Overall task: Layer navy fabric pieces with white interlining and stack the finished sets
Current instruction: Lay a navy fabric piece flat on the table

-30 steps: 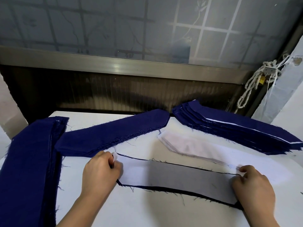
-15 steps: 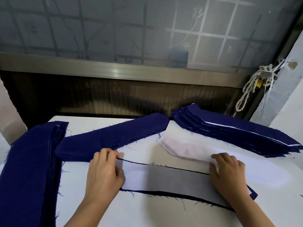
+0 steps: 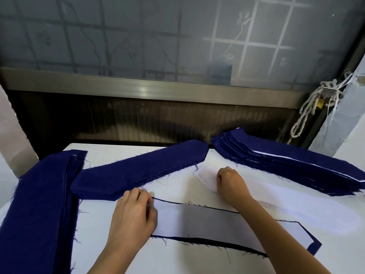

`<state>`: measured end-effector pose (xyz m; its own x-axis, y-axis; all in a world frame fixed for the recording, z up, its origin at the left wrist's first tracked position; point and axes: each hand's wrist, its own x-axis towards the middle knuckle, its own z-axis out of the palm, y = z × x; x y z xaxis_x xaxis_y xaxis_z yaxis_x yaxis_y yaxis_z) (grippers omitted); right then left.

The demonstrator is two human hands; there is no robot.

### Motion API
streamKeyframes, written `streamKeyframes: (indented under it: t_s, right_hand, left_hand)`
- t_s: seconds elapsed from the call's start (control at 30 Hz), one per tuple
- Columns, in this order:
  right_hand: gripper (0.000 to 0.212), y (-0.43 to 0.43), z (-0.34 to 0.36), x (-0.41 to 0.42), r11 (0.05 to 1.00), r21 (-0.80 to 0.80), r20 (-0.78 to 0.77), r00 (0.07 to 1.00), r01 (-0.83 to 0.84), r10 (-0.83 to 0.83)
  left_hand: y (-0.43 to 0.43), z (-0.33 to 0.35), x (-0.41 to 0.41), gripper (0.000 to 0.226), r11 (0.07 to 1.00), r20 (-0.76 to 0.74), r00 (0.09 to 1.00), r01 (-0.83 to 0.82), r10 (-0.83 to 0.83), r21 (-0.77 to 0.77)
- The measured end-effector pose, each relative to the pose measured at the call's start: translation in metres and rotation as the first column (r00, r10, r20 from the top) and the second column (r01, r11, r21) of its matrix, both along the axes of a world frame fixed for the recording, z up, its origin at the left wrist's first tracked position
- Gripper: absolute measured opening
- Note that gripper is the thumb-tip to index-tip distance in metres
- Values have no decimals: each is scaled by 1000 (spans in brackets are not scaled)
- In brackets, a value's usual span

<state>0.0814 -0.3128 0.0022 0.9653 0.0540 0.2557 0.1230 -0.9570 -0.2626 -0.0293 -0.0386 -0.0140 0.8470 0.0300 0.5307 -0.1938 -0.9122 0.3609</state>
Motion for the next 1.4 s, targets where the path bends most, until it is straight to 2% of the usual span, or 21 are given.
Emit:
streamKeyframes:
  t_s: [0.23, 0.4, 0.57, 0.77, 0.83, 0.93, 1.0, 1.1, 1.2, 1.27, 1.33, 1.4]
  right_hand:
    - [16, -1, -6, -4, 978, 202, 42, 997, 55, -64]
    - [11, -5, -9, -5, 921, 375, 13, 993, 101, -114]
    - [13, -5, -10, -6, 880, 462, 17, 991, 110, -133]
    - [15, -5, -9, -17, 758, 652, 130, 979, 36, -158]
    - [12, -4, -6, -23, 789, 614, 225, 957, 6, -182]
    - [8, 3, 1, -33, 910, 413, 423, 891, -29, -164]
    - [9, 12, 9, -41, 940, 331, 508, 854, -78, -108]
    - [2, 35, 21, -61, 957, 220, 581, 813, -189, 27]
    - [8, 71, 21, -86, 941, 86, 574, 789, -326, 221]
    - [9, 96, 13, -101, 918, -40, 528, 771, -395, 355]
    - [10, 113, 2, -111, 877, -110, 470, 753, -467, 460]
    - [13, 120, -6, -114, 836, -101, 429, 735, -539, 525]
  left_hand:
    - [0, 1, -2, 12, 999, -56, 998, -5, 2, -46]
    - [-1, 3, -2, 11, 998, -67, 998, 1, -5, -63]
    - [0, 4, -2, 10, 998, -72, 997, -2, -3, -70]
    - [0, 4, -2, 6, 996, -92, 996, 12, -20, -84]
    - [0, 5, -3, 6, 996, -93, 995, 17, -25, -83]
    - [0, 7, -3, 7, 997, -86, 996, 32, -38, -66]
    - [0, 7, -3, 5, 998, -59, 997, 40, -43, -40]
    - [0, 10, -4, 30, 991, -37, 993, 112, -115, -67]
    - [3, 13, -7, 42, 946, 27, 956, 293, -293, -140]
    - [5, 13, -9, 45, 922, 67, 938, 347, -341, -173]
    - [5, 12, -9, 47, 923, 67, 949, 314, -307, -221]
    - [3, 10, -8, 44, 941, 54, 969, 247, -241, -232]
